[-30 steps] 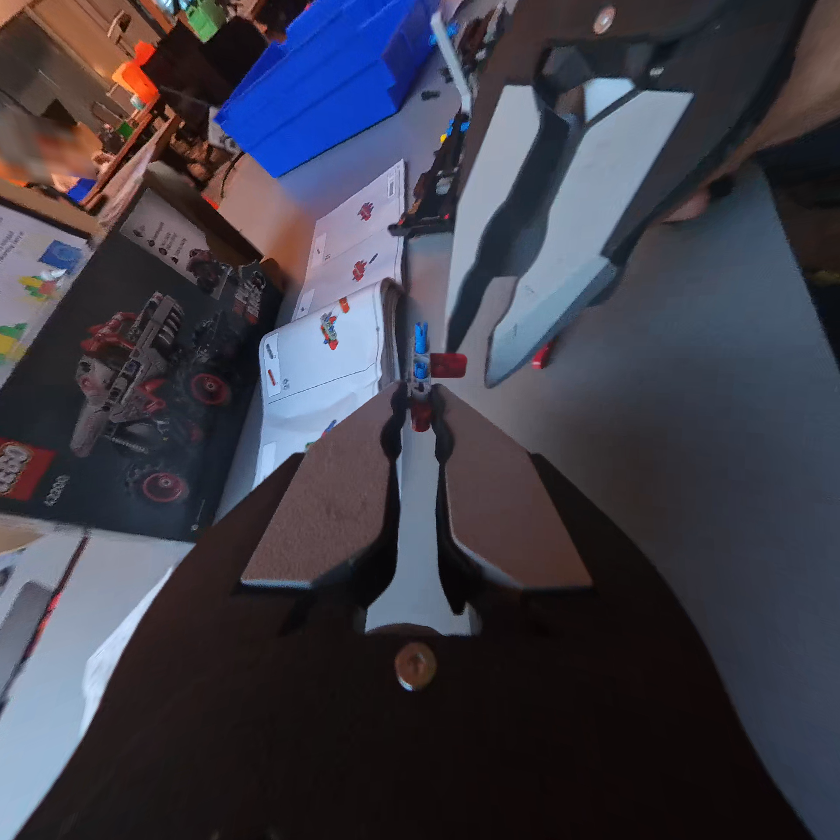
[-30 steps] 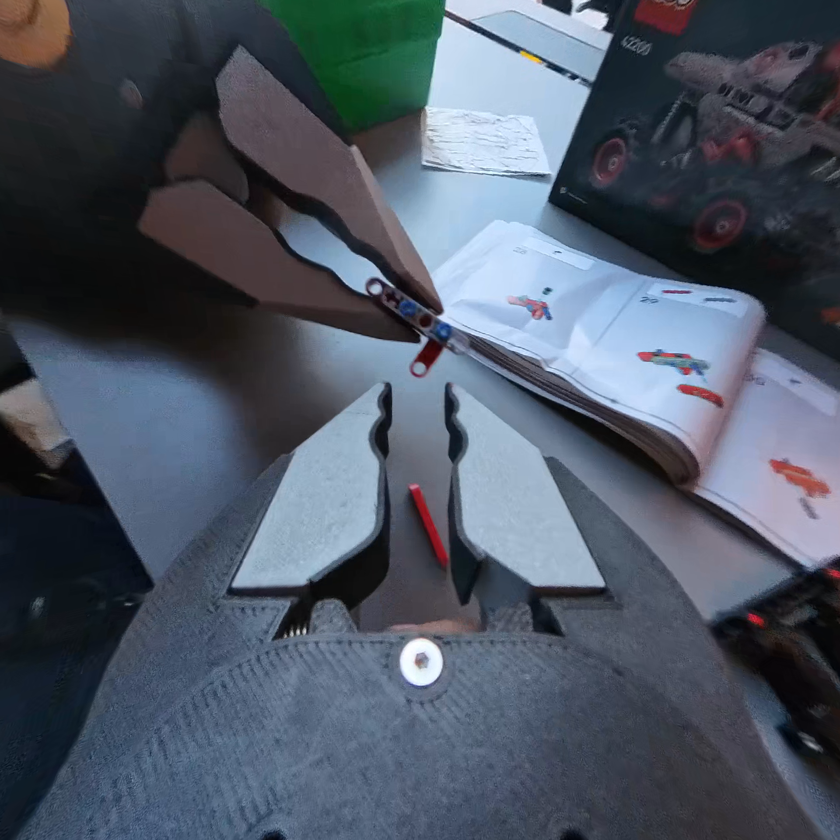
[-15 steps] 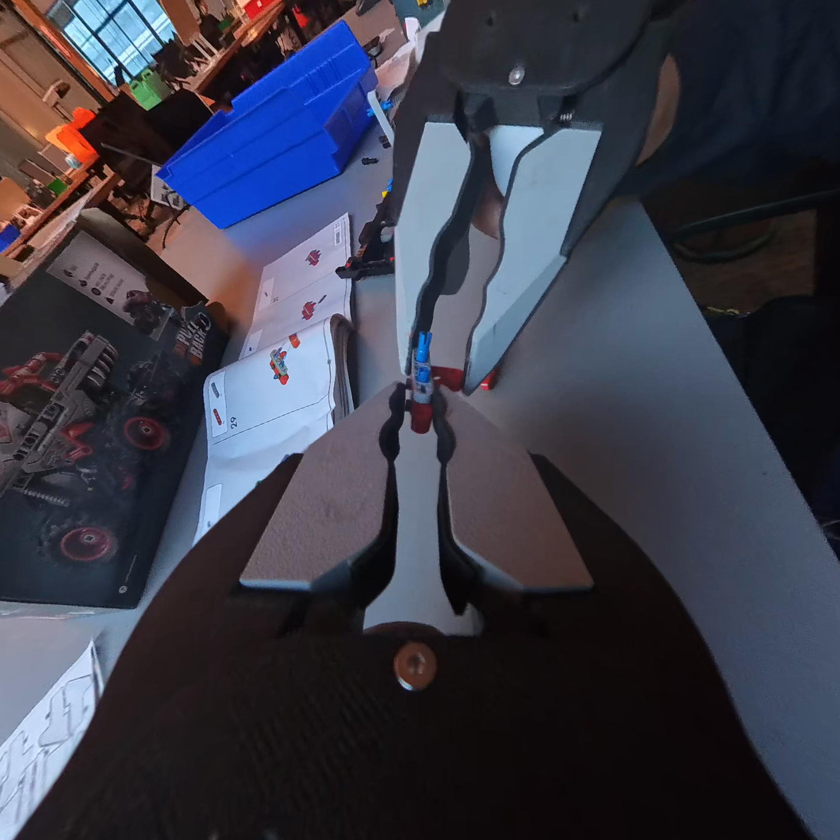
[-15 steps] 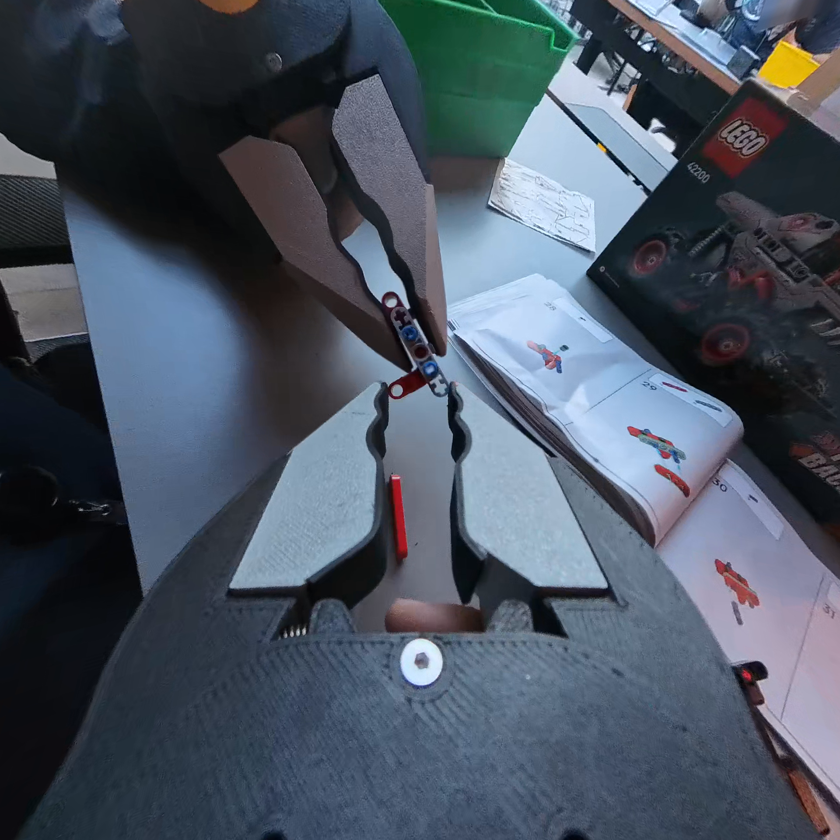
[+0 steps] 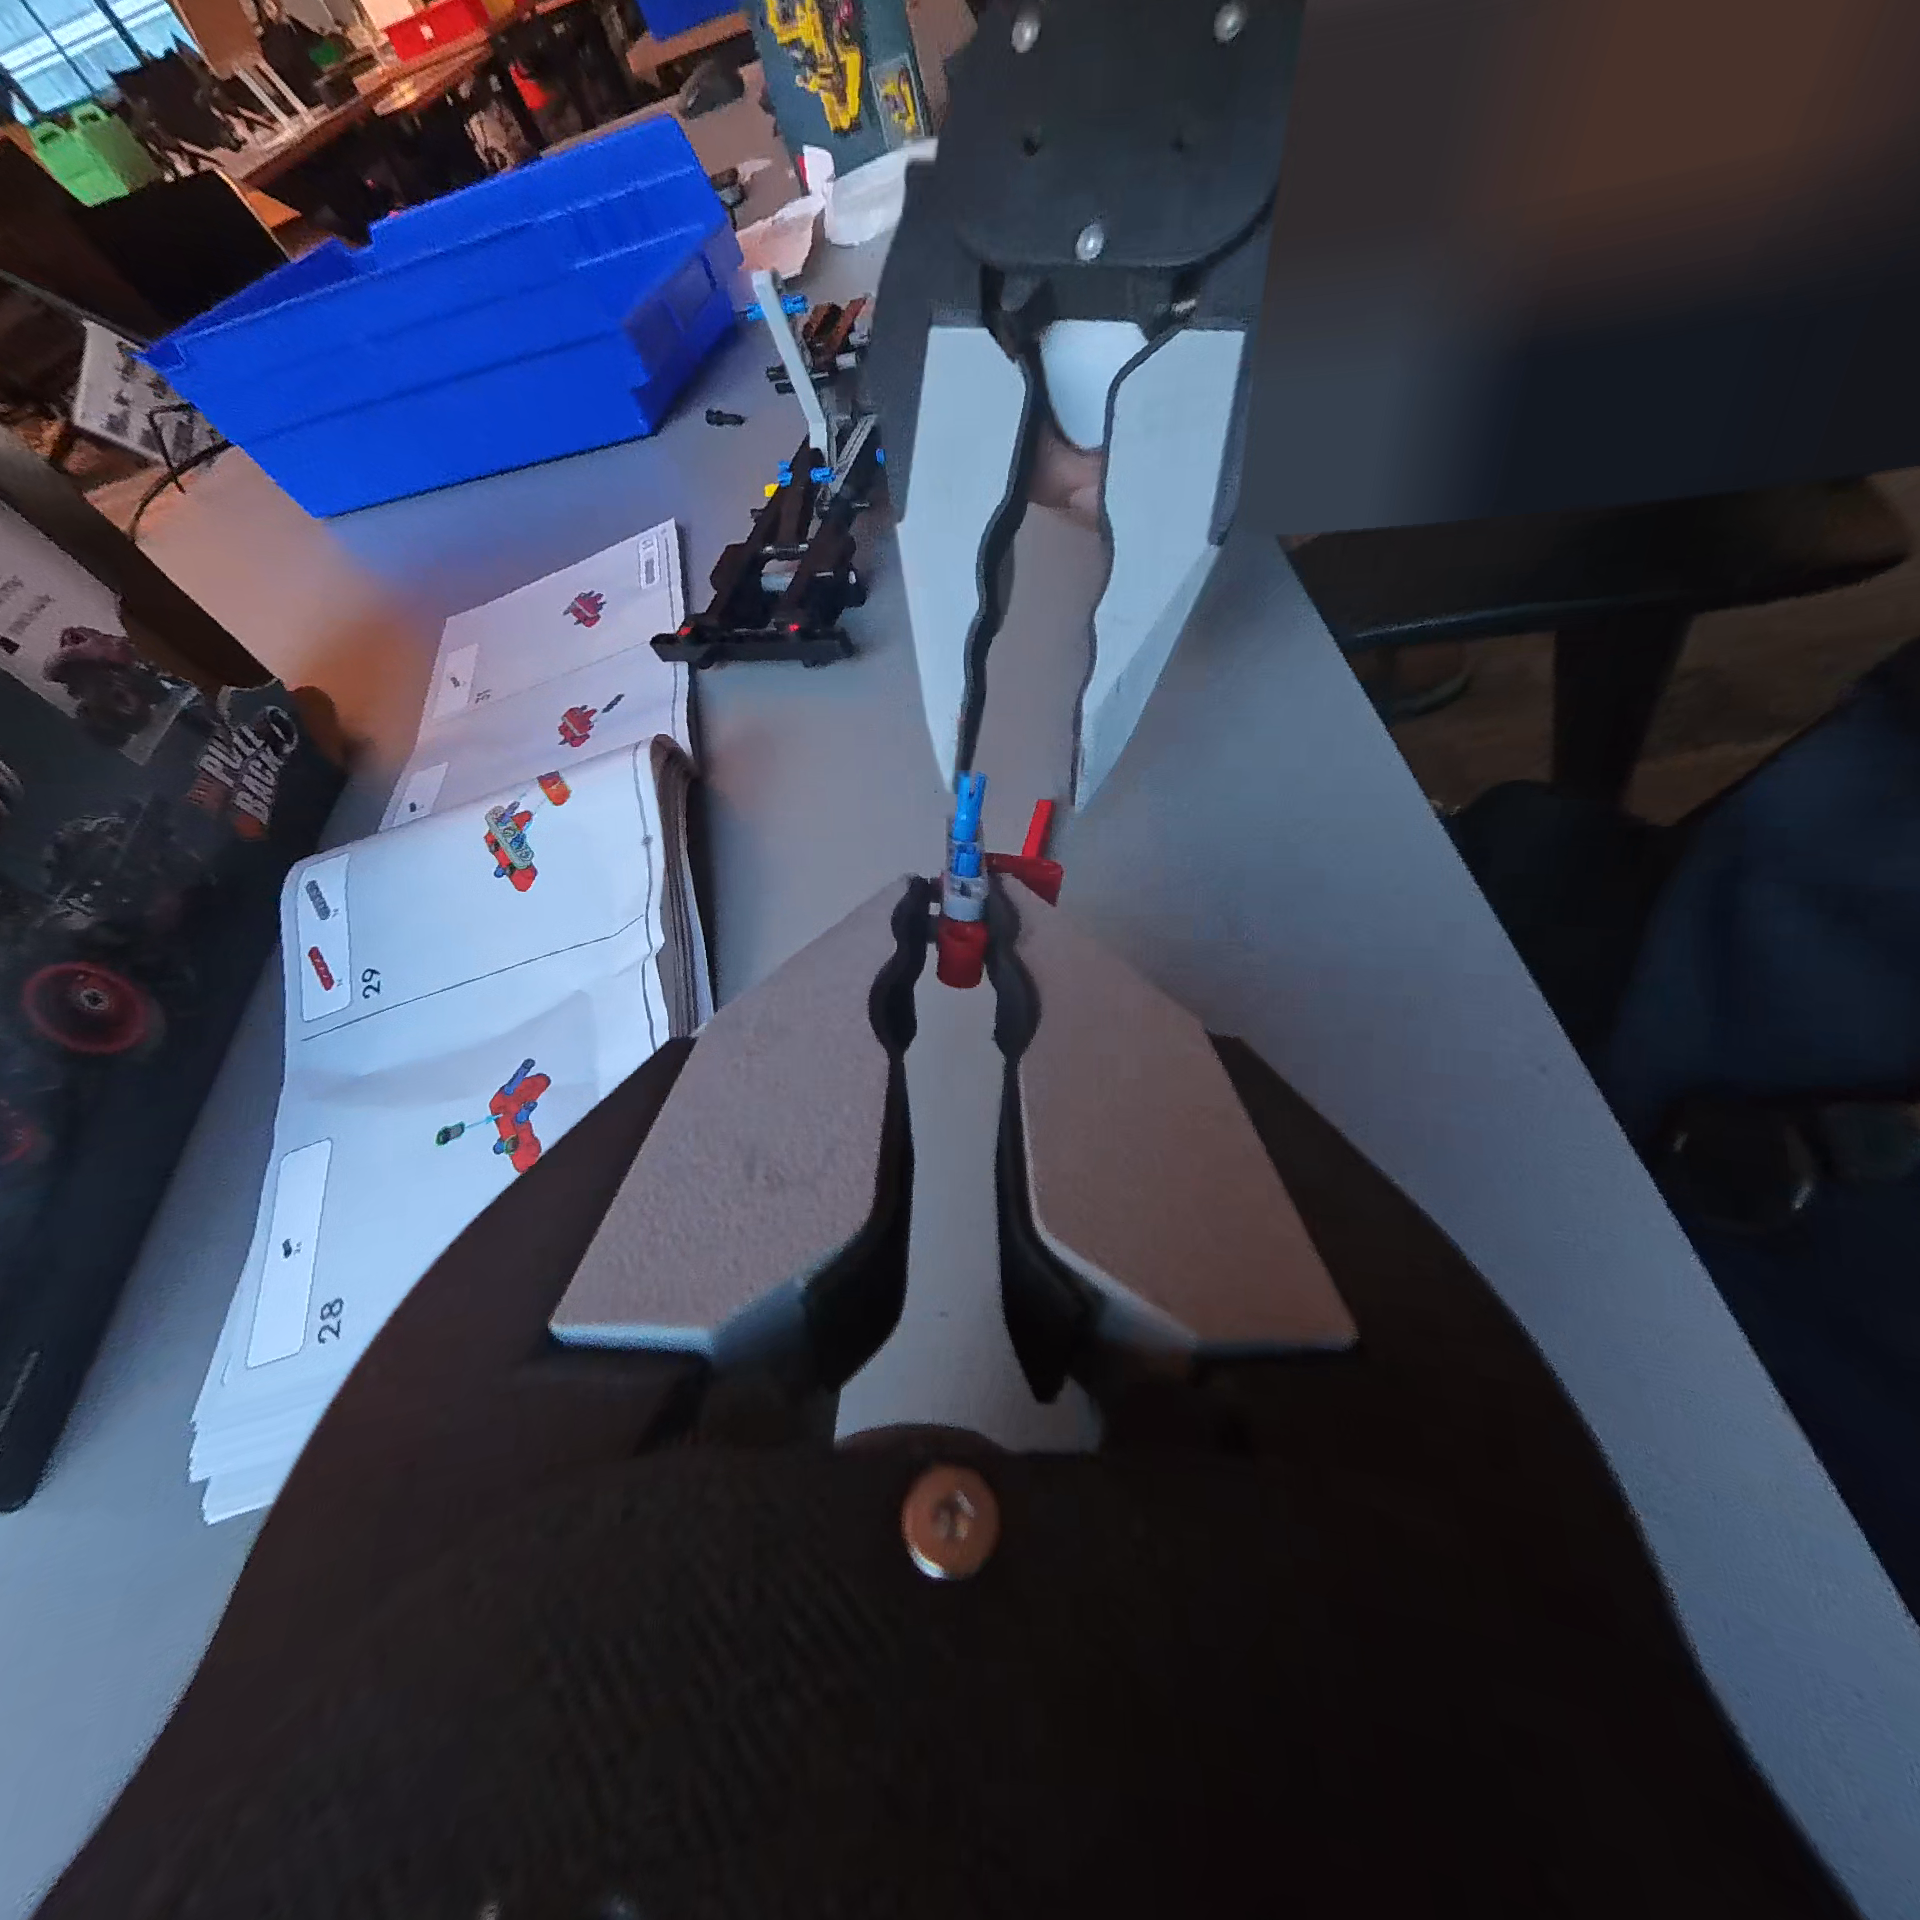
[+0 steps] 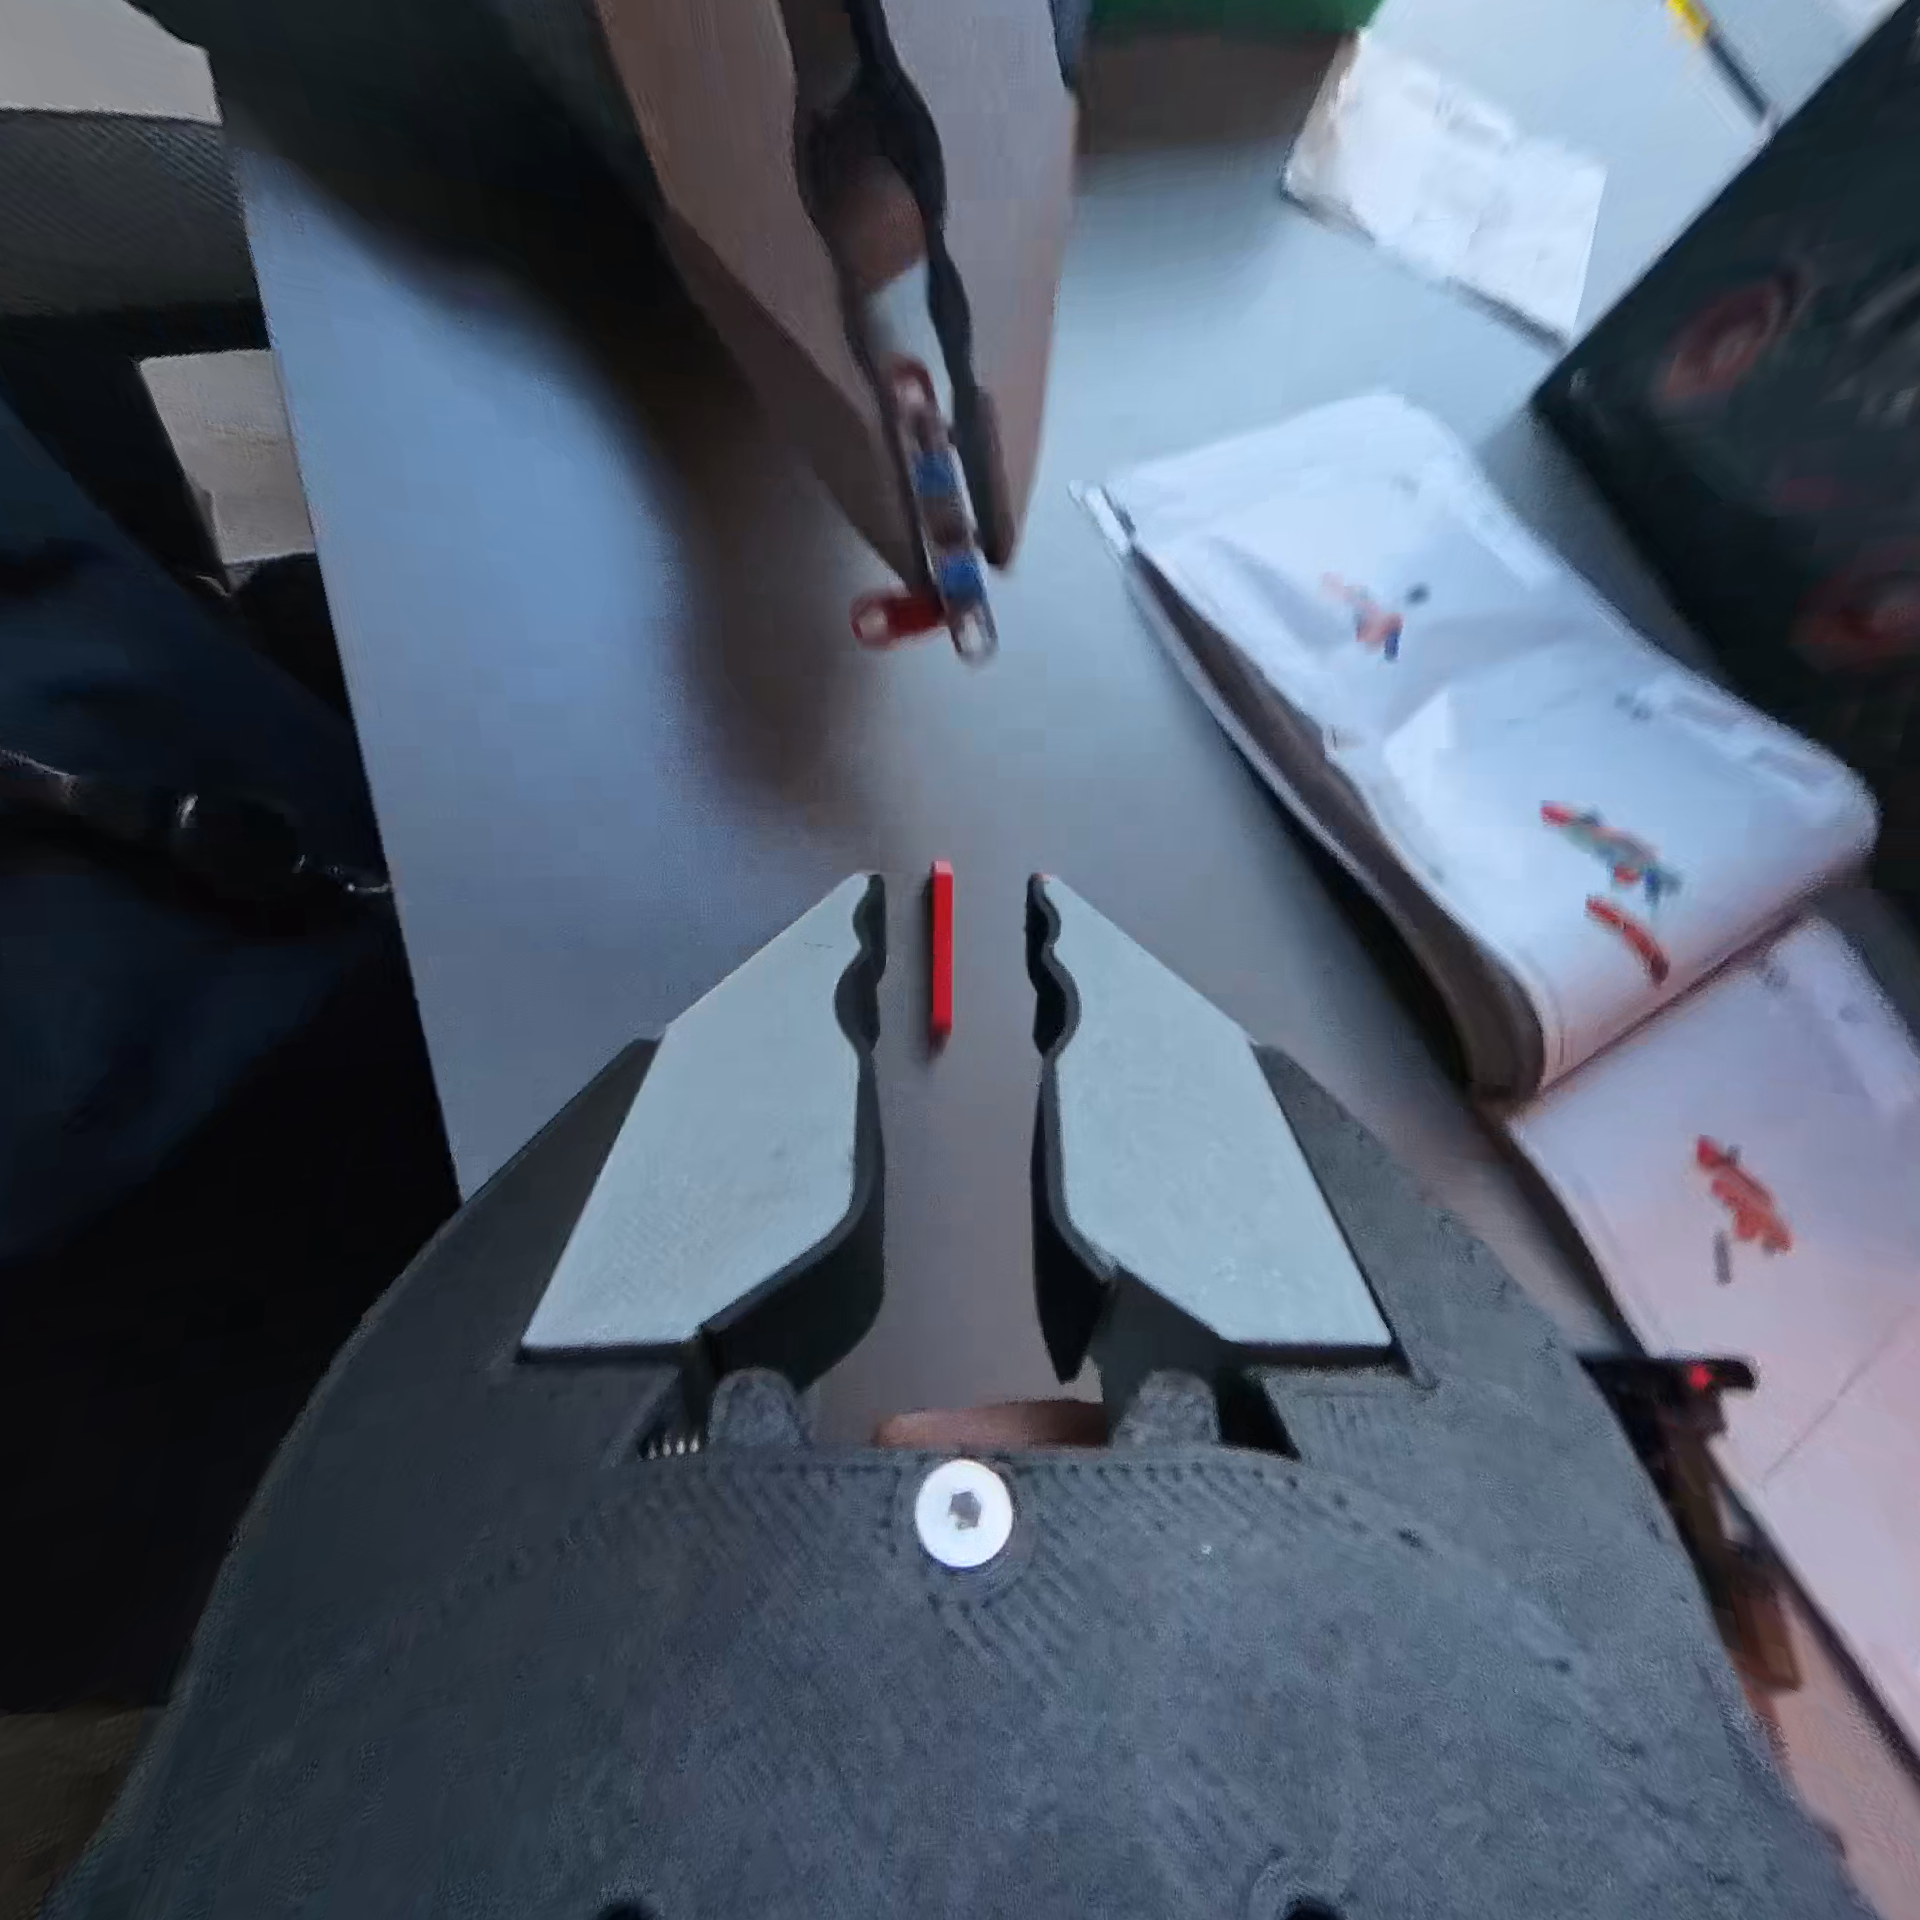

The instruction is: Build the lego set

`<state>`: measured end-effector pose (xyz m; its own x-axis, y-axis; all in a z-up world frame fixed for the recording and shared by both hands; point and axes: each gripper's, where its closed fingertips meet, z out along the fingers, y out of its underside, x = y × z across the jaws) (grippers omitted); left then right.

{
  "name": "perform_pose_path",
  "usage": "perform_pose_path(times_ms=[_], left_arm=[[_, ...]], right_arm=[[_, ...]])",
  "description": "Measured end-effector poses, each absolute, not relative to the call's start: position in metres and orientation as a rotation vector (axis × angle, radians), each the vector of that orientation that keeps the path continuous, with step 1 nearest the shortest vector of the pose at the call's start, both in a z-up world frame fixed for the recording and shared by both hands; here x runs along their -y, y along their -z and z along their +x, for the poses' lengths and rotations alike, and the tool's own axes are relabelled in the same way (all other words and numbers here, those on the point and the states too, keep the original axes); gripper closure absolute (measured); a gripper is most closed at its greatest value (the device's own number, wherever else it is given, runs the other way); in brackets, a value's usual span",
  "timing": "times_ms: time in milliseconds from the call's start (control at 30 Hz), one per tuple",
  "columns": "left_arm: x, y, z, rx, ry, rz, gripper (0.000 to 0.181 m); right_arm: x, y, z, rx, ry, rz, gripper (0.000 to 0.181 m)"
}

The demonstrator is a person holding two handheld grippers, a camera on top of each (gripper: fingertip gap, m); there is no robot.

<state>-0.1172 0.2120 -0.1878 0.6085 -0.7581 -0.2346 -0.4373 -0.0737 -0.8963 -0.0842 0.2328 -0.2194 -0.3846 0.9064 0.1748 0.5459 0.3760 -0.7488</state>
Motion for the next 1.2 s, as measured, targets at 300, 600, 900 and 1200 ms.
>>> perform_pose_path(times_ms=[300,600,900,1200], left_arm=[[-0.211,0.185,-0.116,-0.998,0.377,-1.683,0.174],[-0.196,0.171,-0.100,-1.044,0.503,-1.553,0.174],[-0.190,0.172,-0.094,-1.107,0.463,-1.502,0.174],[-0.189,0.172,-0.093,-1.140,0.376,-1.463,0.175]], right_arm=[[-0.240,0.240,-0.078,2.096,-0.705,-1.277,0.158],[-0.203,0.175,-0.101,1.913,-0.956,-0.978,0.164],[-0.190,0.177,-0.100,1.956,-0.933,-0.907,0.177],[-0.189,0.180,-0.099,1.947,-0.941,-0.915,0.177]])
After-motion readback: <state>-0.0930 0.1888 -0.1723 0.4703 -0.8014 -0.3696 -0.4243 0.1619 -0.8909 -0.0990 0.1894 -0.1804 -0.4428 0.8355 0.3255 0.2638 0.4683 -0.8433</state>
